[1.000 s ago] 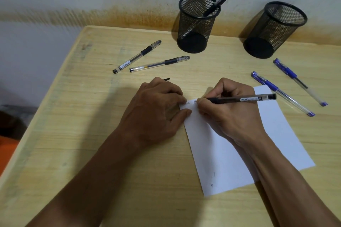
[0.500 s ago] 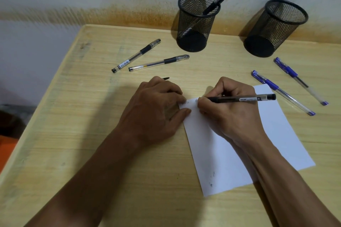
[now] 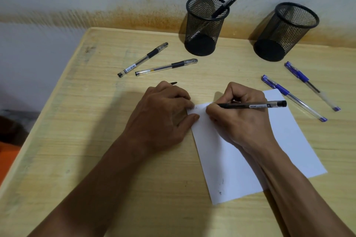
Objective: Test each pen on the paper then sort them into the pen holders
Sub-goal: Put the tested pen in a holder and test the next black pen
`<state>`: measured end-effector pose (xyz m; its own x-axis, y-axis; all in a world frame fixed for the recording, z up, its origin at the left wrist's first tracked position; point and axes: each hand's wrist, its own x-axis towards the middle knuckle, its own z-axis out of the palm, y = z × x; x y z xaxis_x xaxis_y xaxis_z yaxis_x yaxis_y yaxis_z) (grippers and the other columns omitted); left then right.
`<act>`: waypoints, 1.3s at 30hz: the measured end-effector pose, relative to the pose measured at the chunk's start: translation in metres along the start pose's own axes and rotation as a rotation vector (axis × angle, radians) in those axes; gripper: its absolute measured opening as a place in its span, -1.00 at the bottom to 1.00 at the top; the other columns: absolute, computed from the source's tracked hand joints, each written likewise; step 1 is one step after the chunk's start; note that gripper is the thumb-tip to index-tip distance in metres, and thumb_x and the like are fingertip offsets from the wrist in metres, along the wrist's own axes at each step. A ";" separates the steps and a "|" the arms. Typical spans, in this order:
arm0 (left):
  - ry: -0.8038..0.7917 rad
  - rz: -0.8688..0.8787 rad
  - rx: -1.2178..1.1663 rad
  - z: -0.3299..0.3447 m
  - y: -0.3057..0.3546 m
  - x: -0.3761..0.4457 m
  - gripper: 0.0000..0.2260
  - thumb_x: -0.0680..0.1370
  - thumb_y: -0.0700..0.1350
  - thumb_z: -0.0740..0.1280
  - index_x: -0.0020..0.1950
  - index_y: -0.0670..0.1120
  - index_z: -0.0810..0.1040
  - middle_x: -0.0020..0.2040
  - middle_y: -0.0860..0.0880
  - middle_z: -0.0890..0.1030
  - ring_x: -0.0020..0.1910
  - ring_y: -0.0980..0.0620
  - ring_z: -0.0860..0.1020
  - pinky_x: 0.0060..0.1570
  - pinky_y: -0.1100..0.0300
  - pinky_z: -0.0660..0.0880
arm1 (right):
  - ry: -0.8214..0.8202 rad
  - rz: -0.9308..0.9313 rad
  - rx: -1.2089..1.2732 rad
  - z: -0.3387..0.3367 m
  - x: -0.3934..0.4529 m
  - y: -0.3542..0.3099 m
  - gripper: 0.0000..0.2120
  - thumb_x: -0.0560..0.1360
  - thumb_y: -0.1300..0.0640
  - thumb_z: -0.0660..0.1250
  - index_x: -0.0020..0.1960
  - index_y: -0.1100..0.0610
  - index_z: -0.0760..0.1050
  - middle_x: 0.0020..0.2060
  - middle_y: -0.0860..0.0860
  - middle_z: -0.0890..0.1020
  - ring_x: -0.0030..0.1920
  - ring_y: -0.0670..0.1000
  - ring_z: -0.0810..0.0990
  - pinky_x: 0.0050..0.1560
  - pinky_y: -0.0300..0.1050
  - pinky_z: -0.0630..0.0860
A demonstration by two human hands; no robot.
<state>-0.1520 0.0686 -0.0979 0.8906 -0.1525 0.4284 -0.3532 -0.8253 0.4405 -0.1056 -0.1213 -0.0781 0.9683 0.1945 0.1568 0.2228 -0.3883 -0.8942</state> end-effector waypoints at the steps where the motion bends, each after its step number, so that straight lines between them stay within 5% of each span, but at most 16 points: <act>1: 0.001 -0.002 0.002 0.000 0.000 0.000 -0.75 0.47 0.07 0.42 0.00 -0.08 0.69 0.00 0.04 0.65 0.02 0.00 0.54 -0.02 -0.05 0.50 | 0.000 -0.004 -0.002 0.000 0.000 0.000 -0.83 0.33 0.31 0.49 -0.34 0.24 0.51 -0.43 0.09 0.62 -0.38 0.10 0.56 -0.37 0.06 0.52; 13: 0.010 -0.005 0.012 0.000 0.002 -0.001 -0.74 0.47 0.07 0.41 0.01 -0.08 0.70 0.01 0.04 0.64 0.03 0.00 0.54 0.00 -0.04 0.50 | 0.015 0.027 0.023 -0.002 -0.002 0.001 -0.85 0.33 0.36 0.46 -0.32 0.30 0.50 -0.41 0.15 0.61 -0.36 0.13 0.55 -0.37 0.05 0.49; 17: -0.007 -0.016 0.021 0.000 0.001 -0.002 -0.73 0.48 0.08 0.40 0.03 -0.07 0.69 0.02 0.04 0.65 0.05 0.02 0.54 0.02 -0.04 0.50 | 0.042 0.091 0.164 -0.006 0.000 -0.001 -0.89 0.36 0.43 0.44 -0.27 0.34 0.51 -0.38 0.23 0.63 -0.32 0.26 0.60 -0.33 0.10 0.58; 23: 0.089 0.024 0.124 -0.002 0.003 -0.004 -0.72 0.49 0.03 0.40 0.07 -0.13 0.68 0.17 -0.08 0.64 0.18 -0.11 0.57 0.15 -0.10 0.47 | 0.080 0.134 0.402 -0.011 0.003 0.001 -0.91 0.42 0.50 0.37 -0.19 0.43 0.46 -0.46 0.19 0.61 -0.43 0.12 0.59 -0.27 0.11 0.63; 27: 0.169 -0.203 0.259 -0.007 -0.001 -0.001 -0.71 0.50 -0.02 0.38 0.17 -0.11 0.64 0.24 -0.10 0.61 0.23 -0.13 0.54 0.19 -0.09 0.46 | 0.072 0.121 0.365 -0.015 -0.001 0.001 -0.94 0.45 0.40 0.40 -0.15 0.40 0.52 -0.42 0.14 0.65 -0.38 0.02 0.63 -0.22 -0.12 0.63; 31: 0.131 -0.464 0.223 -0.010 -0.005 0.001 -0.78 0.53 0.03 0.36 0.10 -0.04 0.63 0.08 -0.01 0.64 0.16 -0.08 0.53 0.12 0.09 0.41 | 0.033 0.110 0.411 -0.022 -0.003 -0.003 -0.91 0.52 0.36 0.40 -0.09 0.41 0.54 -0.31 0.26 0.67 -0.23 0.21 0.67 -0.15 -0.10 0.64; 35: 0.178 -0.499 0.175 -0.007 -0.002 0.002 -0.73 0.54 0.03 0.35 0.13 -0.08 0.69 0.19 -0.03 0.65 0.24 -0.05 0.53 0.24 0.15 0.38 | 0.028 0.106 0.487 -0.020 -0.001 -0.001 -0.91 0.52 0.37 0.44 -0.10 0.38 0.54 -0.31 0.30 0.66 -0.18 0.32 0.67 -0.10 0.08 0.67; 39: 0.237 -0.479 0.153 -0.009 0.007 0.002 -0.88 0.53 -0.11 0.42 0.01 -0.08 0.72 0.08 -0.02 0.69 0.14 -0.05 0.58 0.10 0.28 0.34 | 0.023 0.105 0.448 -0.016 0.001 0.005 -0.92 0.48 0.27 0.53 -0.09 0.23 0.64 -0.22 0.13 0.75 -0.15 0.15 0.75 -0.04 0.05 0.72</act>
<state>-0.1549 0.0673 -0.0866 0.8467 0.3709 0.3816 0.1365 -0.8445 0.5179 -0.1017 -0.1380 -0.0759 0.9864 0.1526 0.0609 0.0580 0.0235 -0.9980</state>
